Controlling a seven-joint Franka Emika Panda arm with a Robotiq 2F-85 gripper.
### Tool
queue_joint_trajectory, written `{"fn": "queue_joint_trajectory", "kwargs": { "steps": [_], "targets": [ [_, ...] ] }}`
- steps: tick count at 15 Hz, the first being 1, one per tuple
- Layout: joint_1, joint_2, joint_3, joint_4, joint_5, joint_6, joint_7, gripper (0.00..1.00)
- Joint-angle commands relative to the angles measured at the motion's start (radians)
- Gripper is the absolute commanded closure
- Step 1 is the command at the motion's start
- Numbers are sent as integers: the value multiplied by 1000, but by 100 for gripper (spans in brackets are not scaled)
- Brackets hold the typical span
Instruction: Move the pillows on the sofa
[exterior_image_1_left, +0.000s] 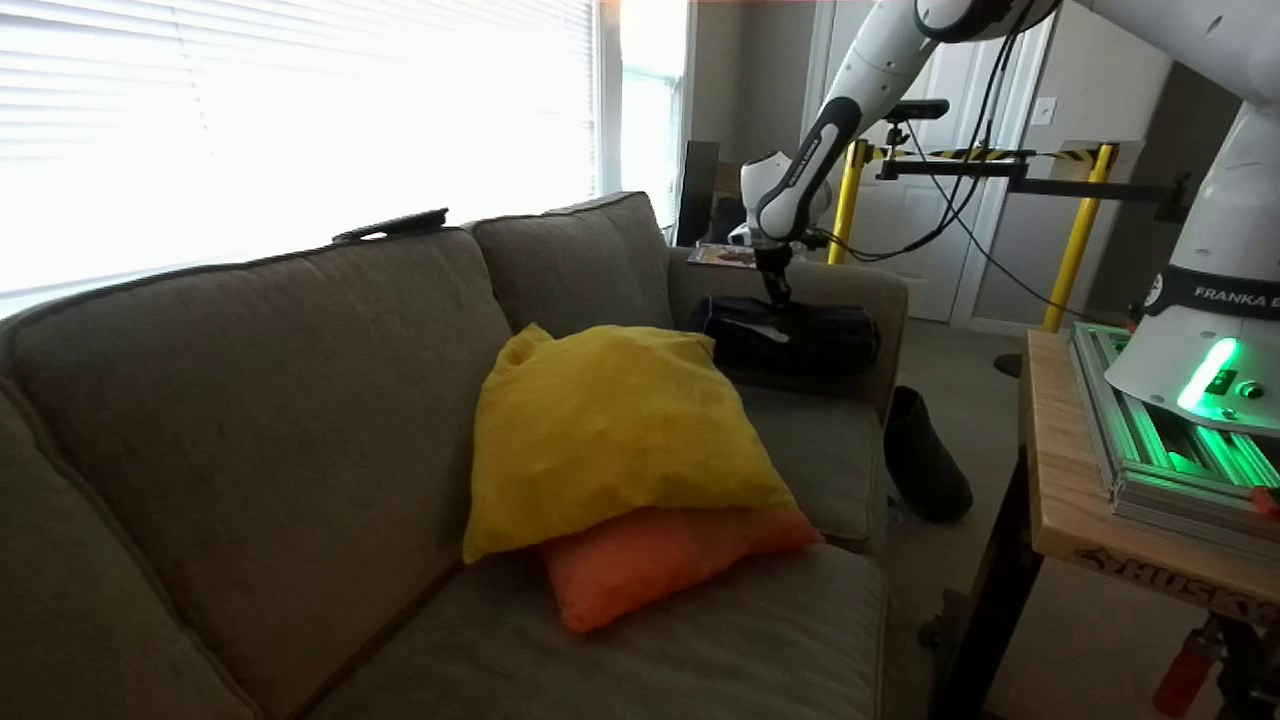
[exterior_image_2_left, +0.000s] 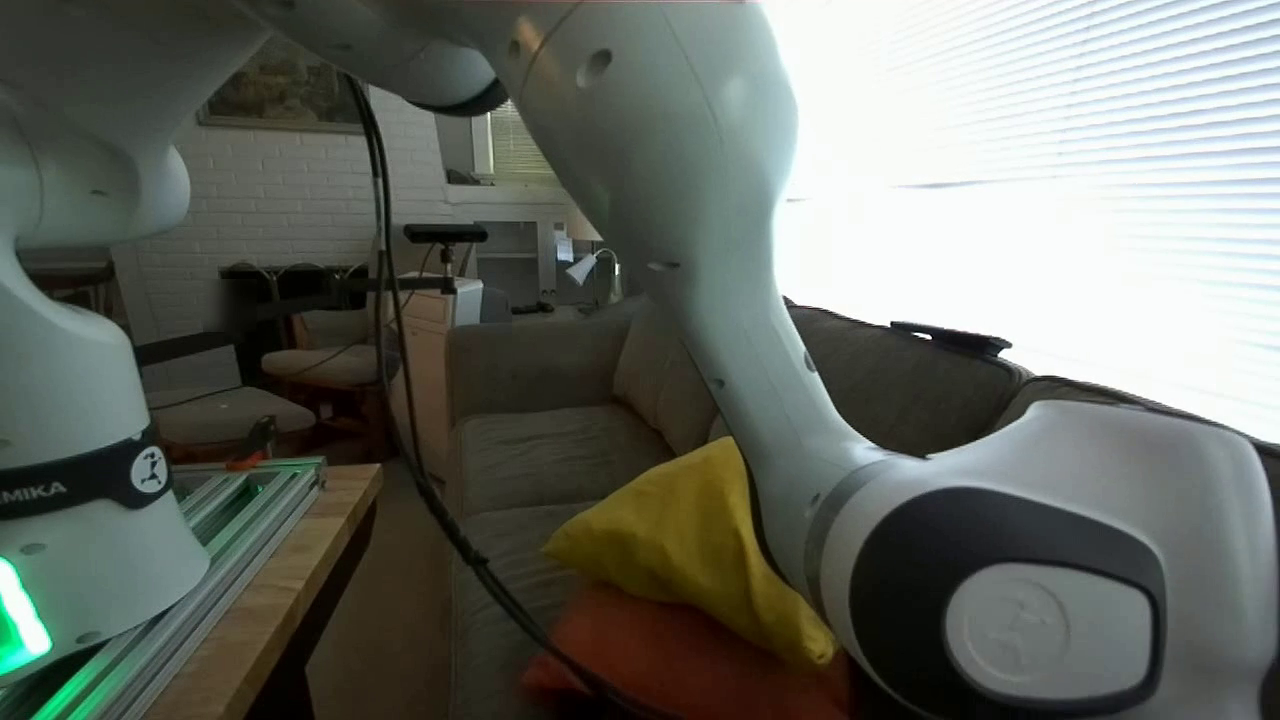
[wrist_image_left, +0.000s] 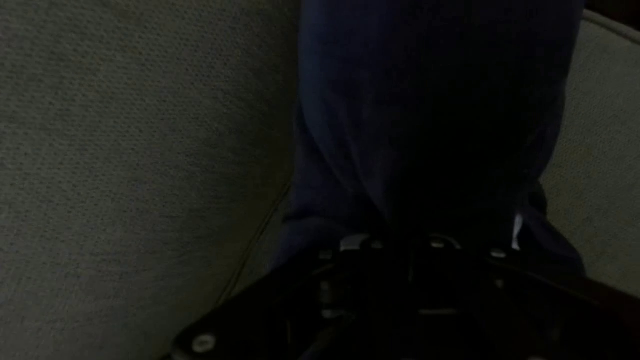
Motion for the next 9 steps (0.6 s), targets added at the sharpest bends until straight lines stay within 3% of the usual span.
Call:
{"fn": "queue_joint_trajectory", "kwargs": {
  "steps": [1,5,9],
  "targets": [
    [51,-99,-1,-122,-71,80,-10,98],
    [104,-139,5,-180,-118,126,-32,98],
    [143,-124,-7,-160,-187,143,-72,98]
  ]
}}
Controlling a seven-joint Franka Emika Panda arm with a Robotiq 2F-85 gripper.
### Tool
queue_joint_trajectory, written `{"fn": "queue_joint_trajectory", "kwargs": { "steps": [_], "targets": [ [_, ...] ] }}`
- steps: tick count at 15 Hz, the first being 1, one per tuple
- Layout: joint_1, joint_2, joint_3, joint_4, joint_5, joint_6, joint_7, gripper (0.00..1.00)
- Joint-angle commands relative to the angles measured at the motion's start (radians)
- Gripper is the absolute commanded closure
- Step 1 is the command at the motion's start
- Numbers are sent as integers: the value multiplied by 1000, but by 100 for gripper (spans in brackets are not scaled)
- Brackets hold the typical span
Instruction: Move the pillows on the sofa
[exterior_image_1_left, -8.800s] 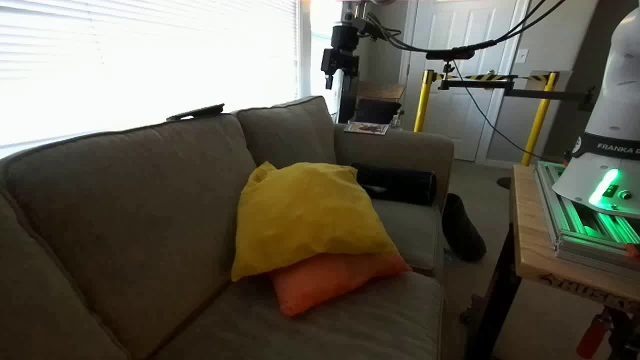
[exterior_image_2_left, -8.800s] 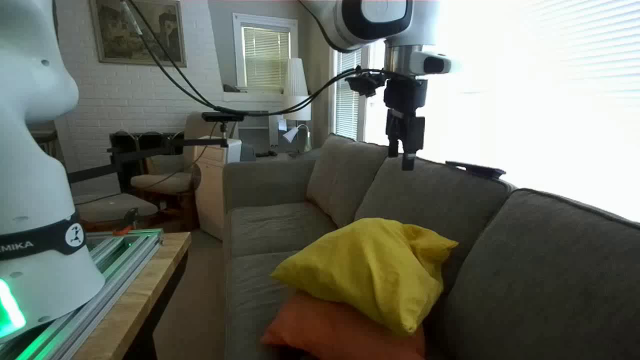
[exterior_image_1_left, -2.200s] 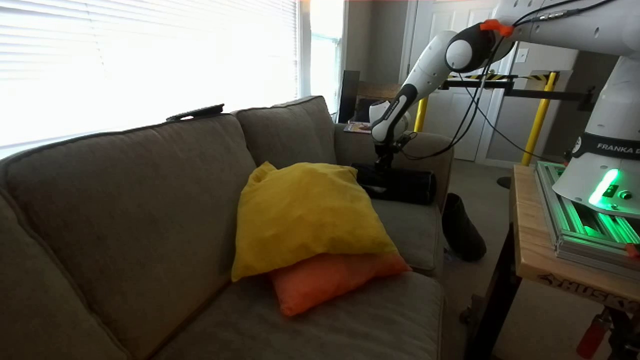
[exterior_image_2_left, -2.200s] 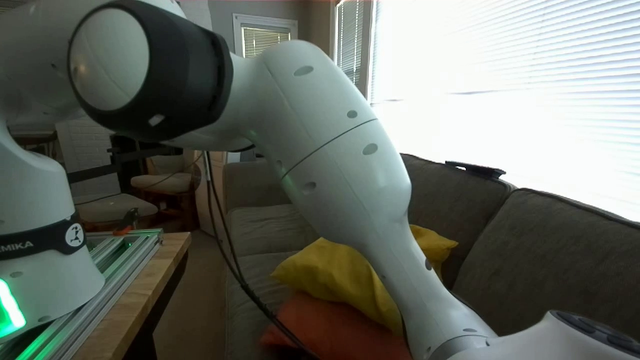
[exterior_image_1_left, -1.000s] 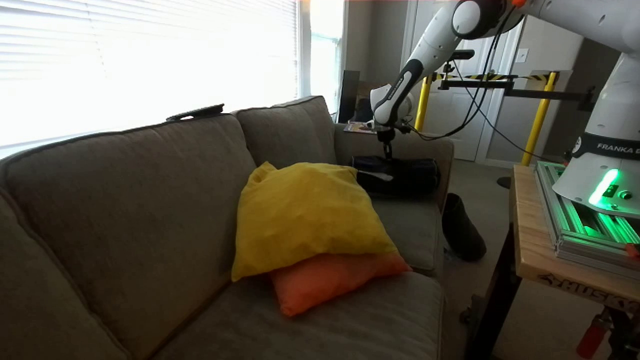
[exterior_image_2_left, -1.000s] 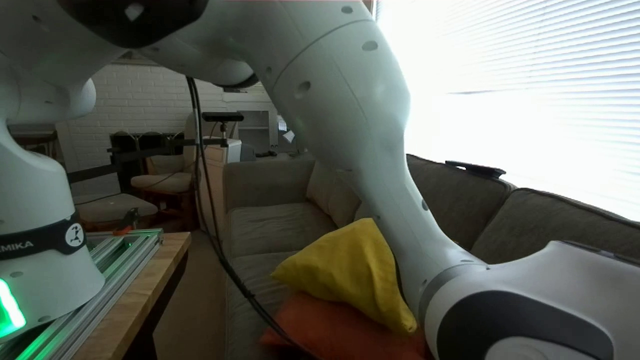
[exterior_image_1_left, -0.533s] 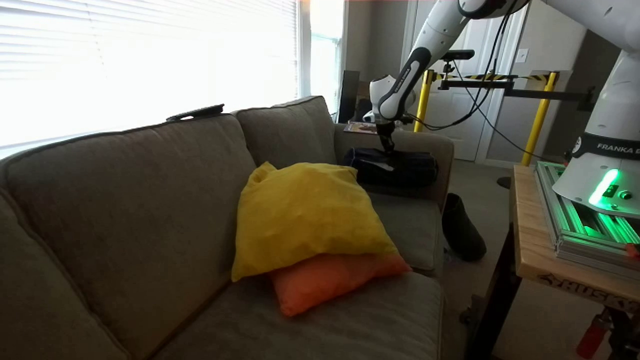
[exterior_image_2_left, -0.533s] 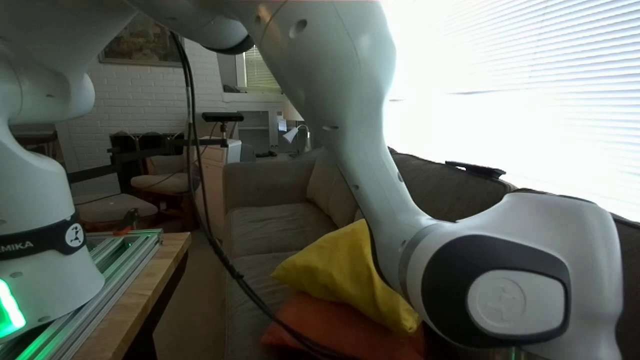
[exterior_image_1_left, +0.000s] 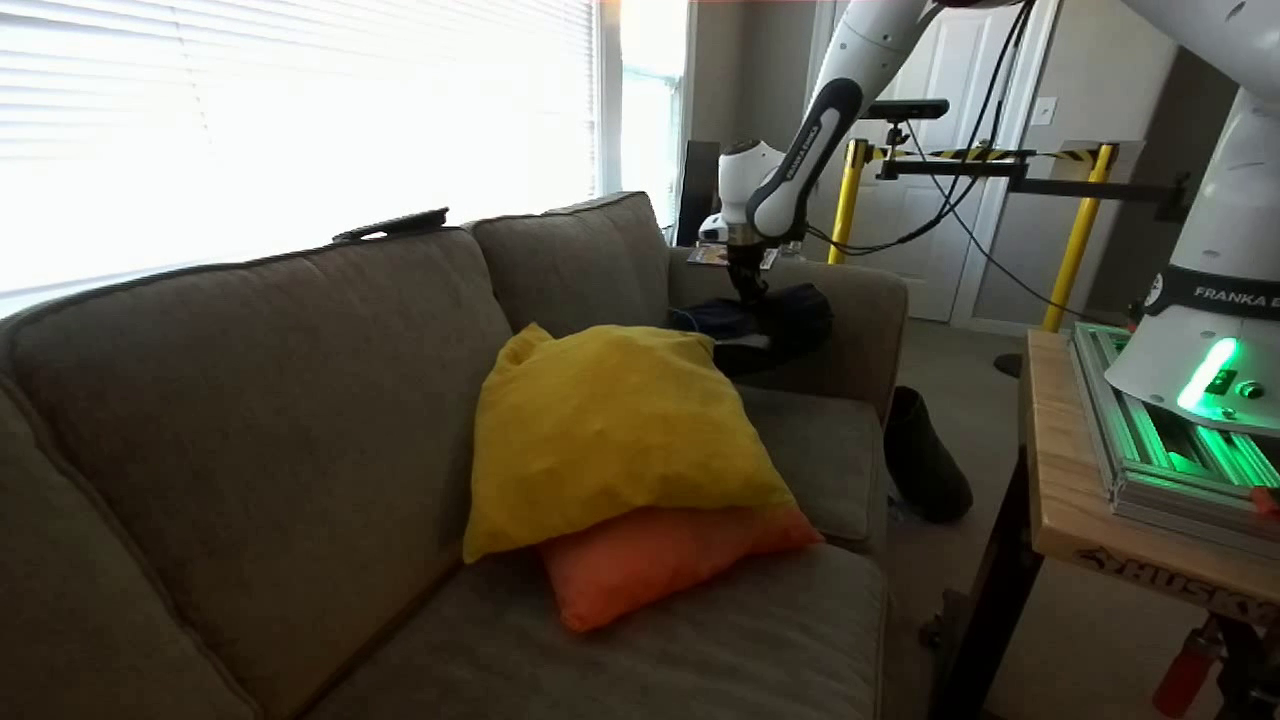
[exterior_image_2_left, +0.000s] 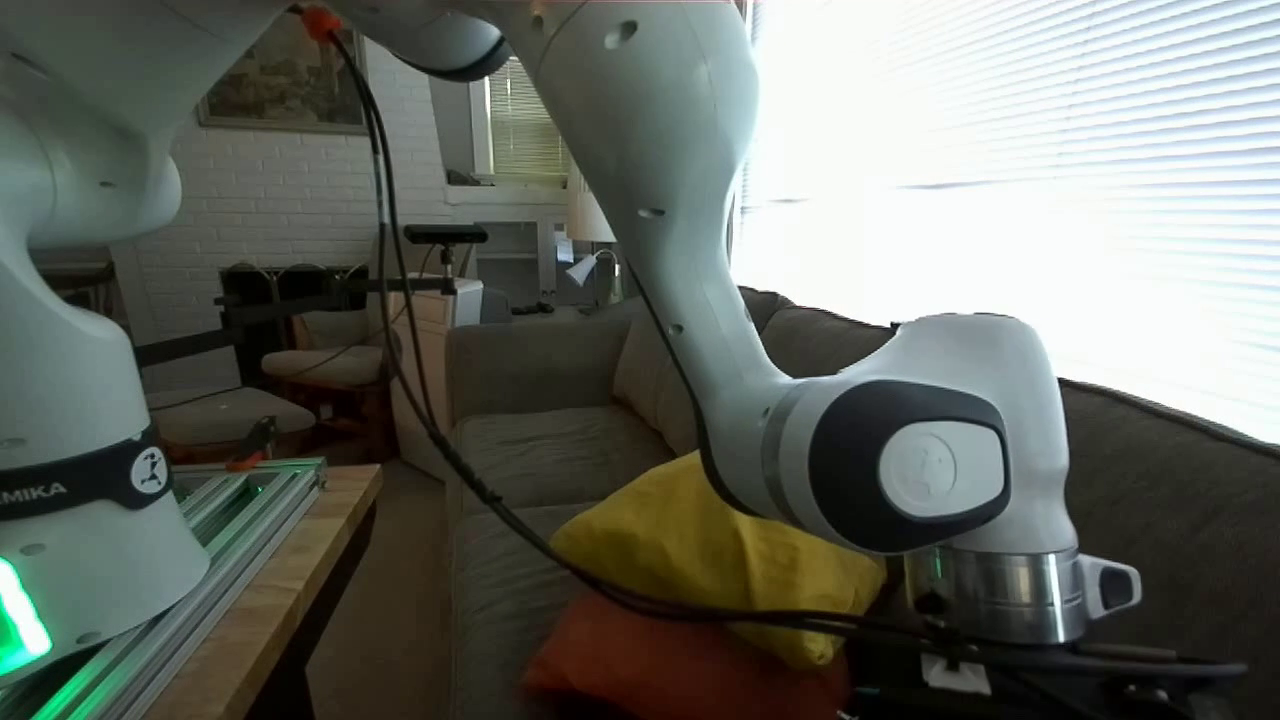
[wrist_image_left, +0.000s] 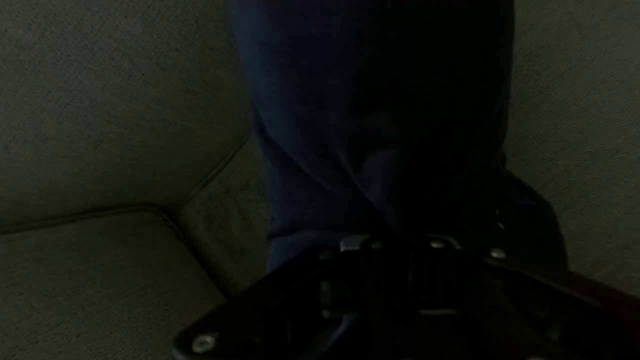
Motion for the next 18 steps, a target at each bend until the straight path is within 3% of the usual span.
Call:
{"fn": "queue_joint_trajectory", "kwargs": {
  "steps": [1,5,6,10,11,14,18],
  "targets": [
    [13,-26,-7,-19,-64,16,-60,98],
    [-20,-29,38,-11,-12,-3,-113,98],
    [4,1,12,5,-25,-1,-76,91],
    [-5,1,23,5,-22,0,-79,91],
    [-21,2,35,-2,-31,38,-110,98],
    [2,37,2,31,-97,118,-180,98],
    [-20,77,43,81,-103,208,-322,98]
  ]
}}
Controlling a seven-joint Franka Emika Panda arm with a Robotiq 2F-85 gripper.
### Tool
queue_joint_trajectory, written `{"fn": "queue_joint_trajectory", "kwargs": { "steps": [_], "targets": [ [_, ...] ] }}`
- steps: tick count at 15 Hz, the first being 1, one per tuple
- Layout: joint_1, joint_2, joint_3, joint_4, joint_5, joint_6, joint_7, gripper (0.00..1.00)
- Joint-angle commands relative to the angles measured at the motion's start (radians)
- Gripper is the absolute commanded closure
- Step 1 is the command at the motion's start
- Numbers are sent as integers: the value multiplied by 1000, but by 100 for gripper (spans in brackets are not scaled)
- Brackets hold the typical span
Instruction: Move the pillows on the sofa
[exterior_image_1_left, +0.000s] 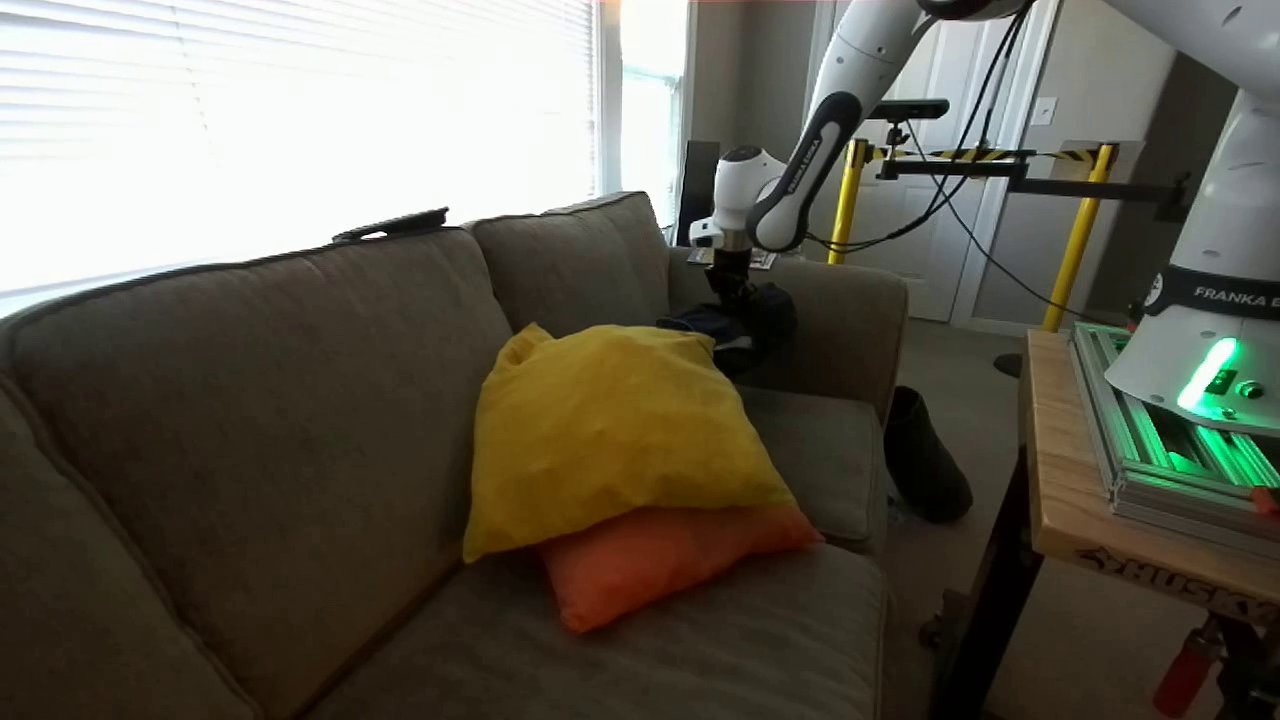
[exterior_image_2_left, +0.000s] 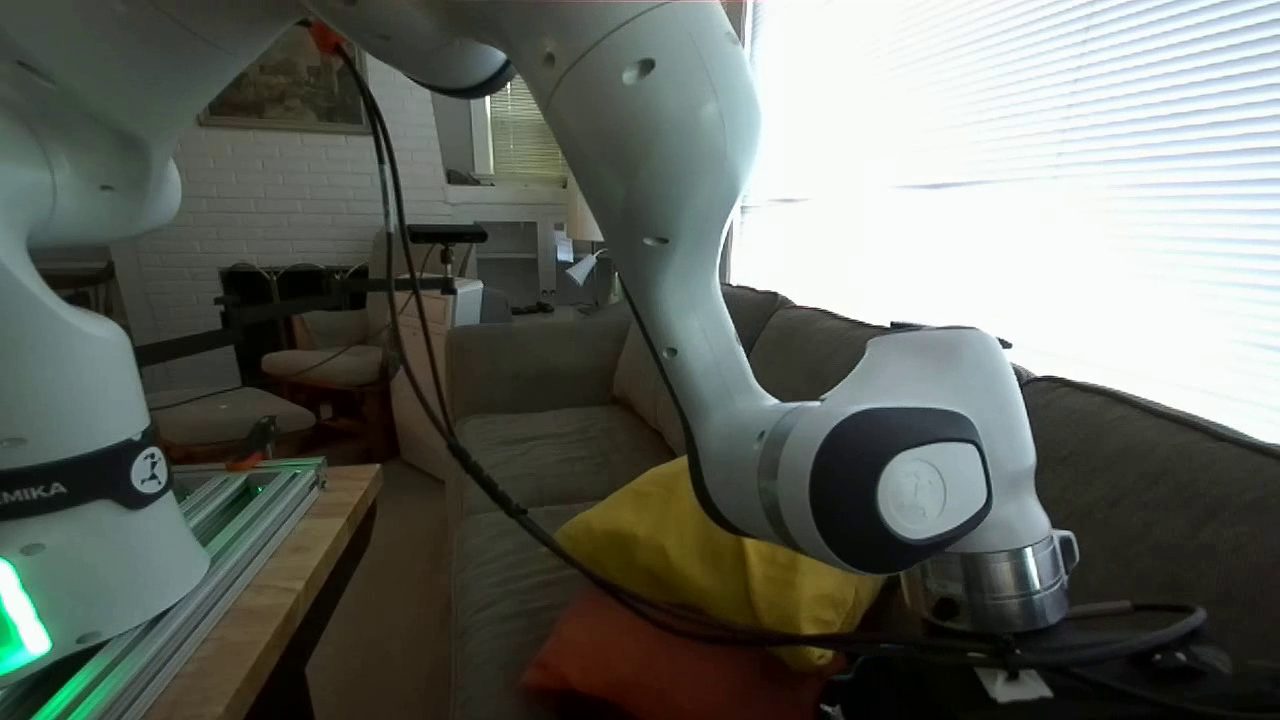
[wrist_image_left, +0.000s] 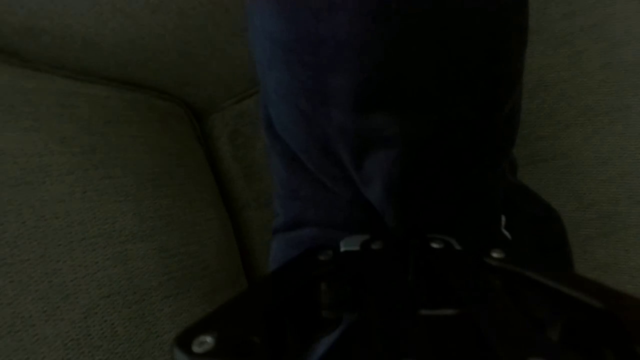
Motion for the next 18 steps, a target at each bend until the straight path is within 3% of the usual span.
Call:
{"fn": "queue_joint_trajectory", "kwargs": {
  "steps": [1,6,10,18],
  "targets": [
    [-37,46,53,72,-18,74,-146,98],
    [-86,139,142,180,21,83,-364,98],
    [-84,221,131,290,61,78,-377,98],
    [-112,363,171,486,136,51,-410,98]
  ]
}}
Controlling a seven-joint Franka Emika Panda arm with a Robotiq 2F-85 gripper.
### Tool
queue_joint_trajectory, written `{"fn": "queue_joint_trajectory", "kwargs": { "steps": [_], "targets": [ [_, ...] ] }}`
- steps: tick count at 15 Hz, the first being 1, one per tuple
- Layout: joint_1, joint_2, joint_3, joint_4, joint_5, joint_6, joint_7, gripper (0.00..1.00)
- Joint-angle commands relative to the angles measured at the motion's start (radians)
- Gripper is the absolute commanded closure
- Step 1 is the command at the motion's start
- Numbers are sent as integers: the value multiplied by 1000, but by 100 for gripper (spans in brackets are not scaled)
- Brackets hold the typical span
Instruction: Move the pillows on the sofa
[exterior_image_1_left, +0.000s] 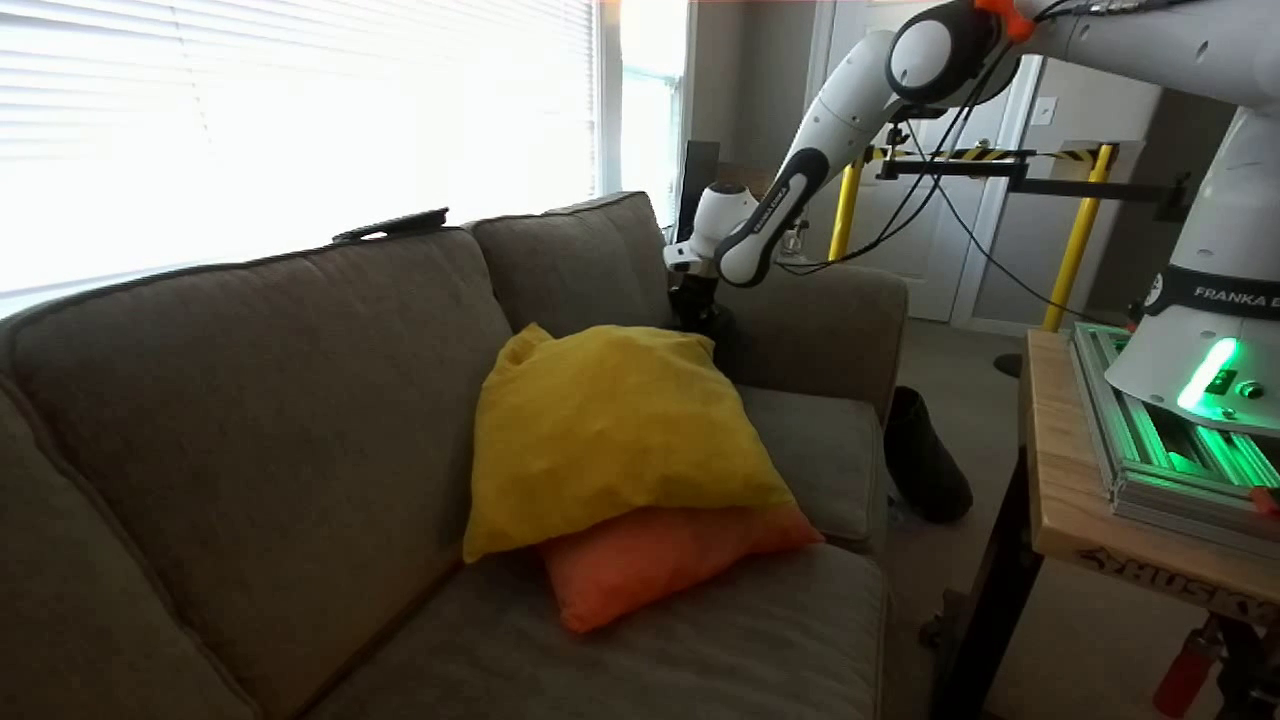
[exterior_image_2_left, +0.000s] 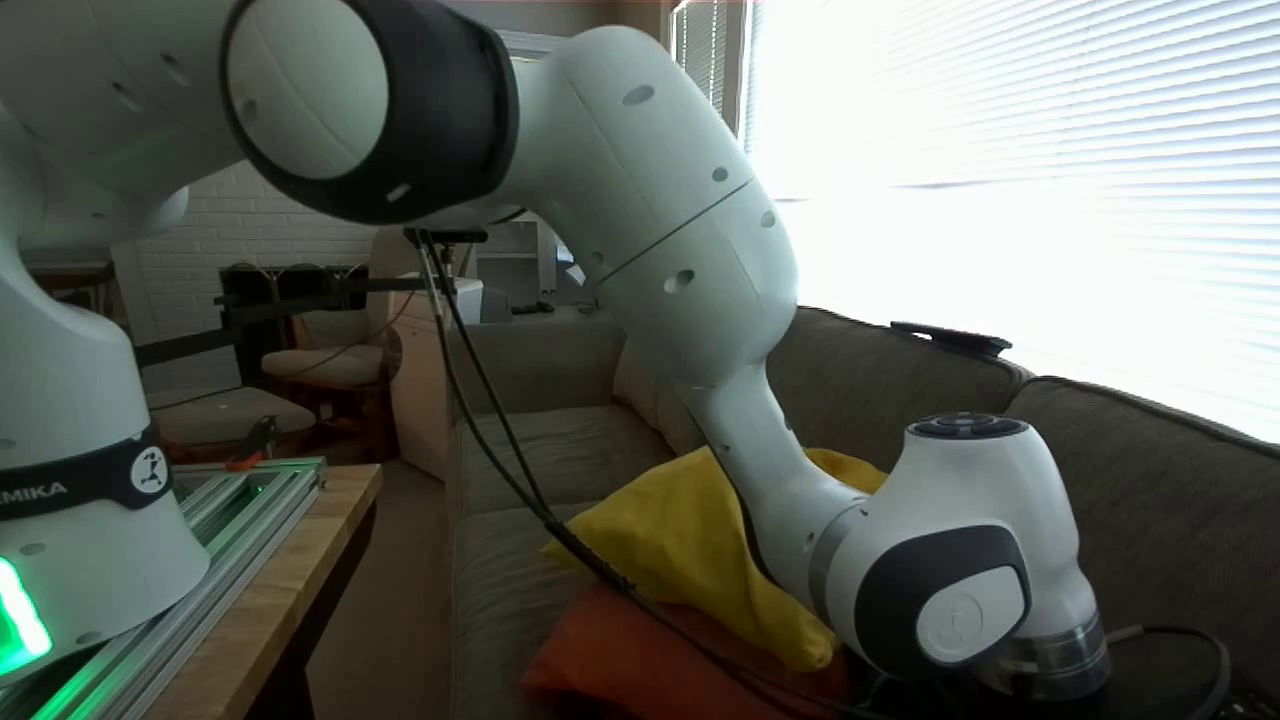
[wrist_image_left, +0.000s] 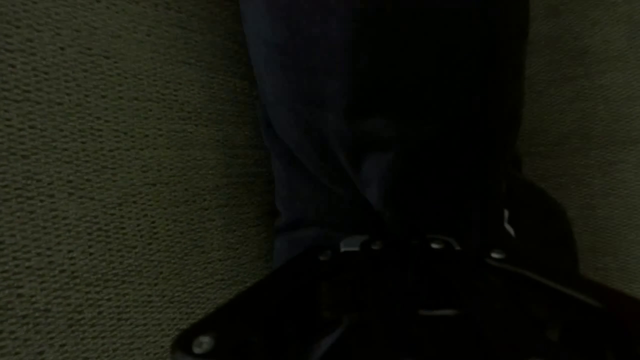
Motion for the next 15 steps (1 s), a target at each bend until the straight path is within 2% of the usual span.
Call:
{"fn": "queue_joint_trajectory", "kwargs": {
  "steps": [1,2,3,5,7,10,12,15],
  "targets": [
    [-13,84,26,134,55,-26,-47,98],
    [-12,87,27,142,65,-36,-39,66],
    [-3,73,19,130,73,-56,-25,65],
    [16,31,-10,85,84,-69,14,53],
    [45,-42,-61,2,65,-77,109,38],
    [42,-175,-66,-150,54,-119,120,17],
    [37,-254,-58,-231,68,-190,86,3],
    [52,-366,-62,-353,75,-301,104,0]
  ]
}}
